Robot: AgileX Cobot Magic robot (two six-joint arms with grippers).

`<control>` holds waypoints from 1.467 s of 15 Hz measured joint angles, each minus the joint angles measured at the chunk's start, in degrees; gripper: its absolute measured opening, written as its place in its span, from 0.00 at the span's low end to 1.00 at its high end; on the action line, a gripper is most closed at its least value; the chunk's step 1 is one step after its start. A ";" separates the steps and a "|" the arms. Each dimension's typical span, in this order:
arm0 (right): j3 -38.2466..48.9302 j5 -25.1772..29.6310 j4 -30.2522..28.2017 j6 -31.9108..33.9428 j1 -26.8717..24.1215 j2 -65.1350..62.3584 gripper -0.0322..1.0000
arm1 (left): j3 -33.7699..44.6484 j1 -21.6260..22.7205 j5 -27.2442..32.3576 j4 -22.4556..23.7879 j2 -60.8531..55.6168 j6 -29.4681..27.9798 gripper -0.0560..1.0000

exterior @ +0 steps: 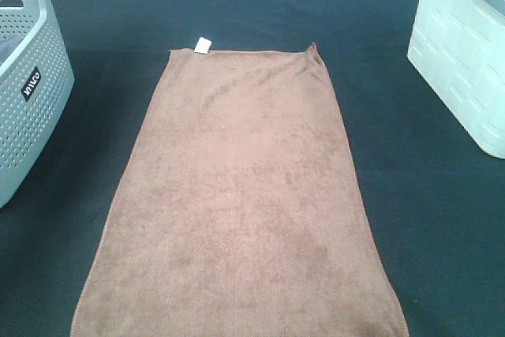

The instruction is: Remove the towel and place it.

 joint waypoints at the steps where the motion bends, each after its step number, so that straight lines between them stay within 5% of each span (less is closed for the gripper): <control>1: 2.41 0.11 -0.86 0.52 0.00 -2.69 0.84 | 2.98 -0.29 0.00 -0.23 -2.98 0.00 0.89; 5: 22.80 0.11 -1.09 2.46 0.00 -22.52 0.84 | 27.85 -0.29 -0.34 -0.46 -22.75 0.23 0.89; 8: 46.35 0.52 1.49 3.78 0.00 -42.74 0.84 | 55.86 -0.29 -7.33 -0.52 -46.87 -1.09 0.89; 10: 57.58 0.86 2.18 4.18 0.00 -53.11 0.84 | 67.90 -0.29 -9.28 -0.23 -60.16 -1.09 0.89; 15: 78.32 0.97 1.78 4.76 0.00 -79.76 0.84 | 83.25 -0.29 -9.91 2.06 -88.64 -1.26 0.89; 22: 91.90 -0.80 0.63 5.67 0.00 -110.41 0.84 | 97.00 -0.29 -6.53 4.41 -115.74 -0.11 0.89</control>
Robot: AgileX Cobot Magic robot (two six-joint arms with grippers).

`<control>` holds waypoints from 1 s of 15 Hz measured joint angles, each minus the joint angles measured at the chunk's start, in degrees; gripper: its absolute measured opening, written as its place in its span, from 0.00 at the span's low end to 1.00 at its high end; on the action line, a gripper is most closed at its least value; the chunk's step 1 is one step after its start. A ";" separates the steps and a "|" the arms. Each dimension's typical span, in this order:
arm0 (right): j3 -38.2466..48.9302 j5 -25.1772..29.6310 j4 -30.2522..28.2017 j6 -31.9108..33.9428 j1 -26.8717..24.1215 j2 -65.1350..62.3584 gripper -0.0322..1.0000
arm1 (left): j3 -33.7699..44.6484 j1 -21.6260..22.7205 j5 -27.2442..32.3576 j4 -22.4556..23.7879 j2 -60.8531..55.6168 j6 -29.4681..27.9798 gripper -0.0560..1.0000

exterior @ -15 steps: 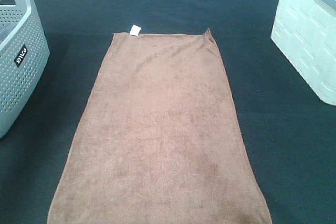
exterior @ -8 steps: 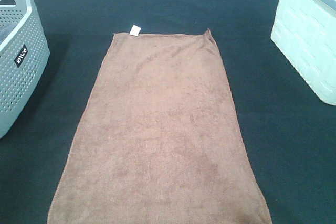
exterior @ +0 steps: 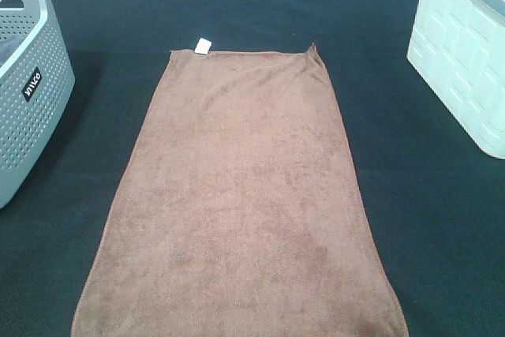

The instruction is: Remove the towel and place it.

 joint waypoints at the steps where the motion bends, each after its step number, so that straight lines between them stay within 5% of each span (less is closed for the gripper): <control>1: 0.92 -0.17 0.00 0.00 0.00 -2.41 0.84 | 0.97 0.00 0.69 0.34 -2.64 -0.23 0.89; 4: 2.12 -0.46 -0.06 -1.95 0.00 -3.09 0.84 | 2.81 0.11 2.23 1.20 -4.58 -1.15 0.89; 8: 4.76 -7.05 0.06 -4.13 0.00 -3.09 0.84 | 6.93 0.17 -2.01 -4.87 -4.70 0.69 0.89; 15: 4.76 -7.68 0.00 -4.35 0.00 -3.09 0.83 | 7.16 0.17 -2.52 -5.56 -4.70 0.92 0.89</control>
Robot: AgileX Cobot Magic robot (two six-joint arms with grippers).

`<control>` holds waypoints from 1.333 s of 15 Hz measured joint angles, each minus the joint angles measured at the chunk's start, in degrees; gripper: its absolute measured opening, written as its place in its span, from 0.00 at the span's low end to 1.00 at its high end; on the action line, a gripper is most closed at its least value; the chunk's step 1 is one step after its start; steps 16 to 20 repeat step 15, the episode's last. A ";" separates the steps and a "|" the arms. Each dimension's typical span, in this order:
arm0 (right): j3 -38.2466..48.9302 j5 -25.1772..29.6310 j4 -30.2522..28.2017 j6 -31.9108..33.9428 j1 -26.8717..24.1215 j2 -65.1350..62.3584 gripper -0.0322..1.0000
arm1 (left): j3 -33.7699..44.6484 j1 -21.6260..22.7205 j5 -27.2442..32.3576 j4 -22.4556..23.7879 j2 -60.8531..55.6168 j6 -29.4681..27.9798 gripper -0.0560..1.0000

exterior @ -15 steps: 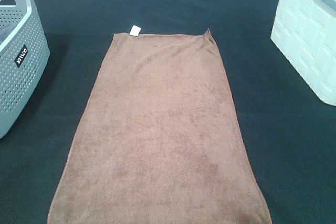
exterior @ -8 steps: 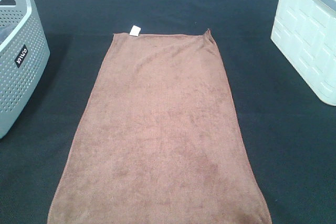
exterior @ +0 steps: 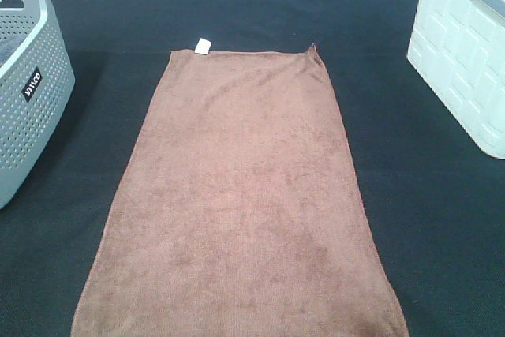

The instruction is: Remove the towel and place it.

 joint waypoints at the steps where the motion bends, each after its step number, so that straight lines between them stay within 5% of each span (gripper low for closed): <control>1: 0.00 0.00 -0.52 -0.11 0.00 0.00 0.83 | 0.00 0.00 0.00 0.17 0.00 -0.11 0.89; 20: 0.00 0.00 -4.07 -0.11 0.00 0.00 0.83 | 0.00 0.00 0.00 -0.17 0.00 -0.74 0.89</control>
